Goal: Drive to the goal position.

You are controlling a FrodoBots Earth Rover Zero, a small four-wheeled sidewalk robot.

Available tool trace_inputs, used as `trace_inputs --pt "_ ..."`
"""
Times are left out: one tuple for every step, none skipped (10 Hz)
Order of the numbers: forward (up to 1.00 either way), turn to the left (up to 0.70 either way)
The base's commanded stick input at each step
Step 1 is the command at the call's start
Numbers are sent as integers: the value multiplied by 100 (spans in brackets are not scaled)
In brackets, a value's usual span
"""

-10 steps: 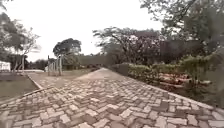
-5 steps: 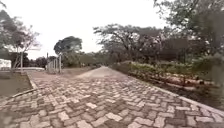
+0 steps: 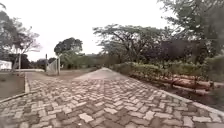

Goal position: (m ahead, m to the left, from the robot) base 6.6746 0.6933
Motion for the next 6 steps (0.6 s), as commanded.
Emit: trace_inputs --pt "70 0" --pt "70 0" --pt "70 0" --pt "70 0" --pt "70 0" --pt "70 0"
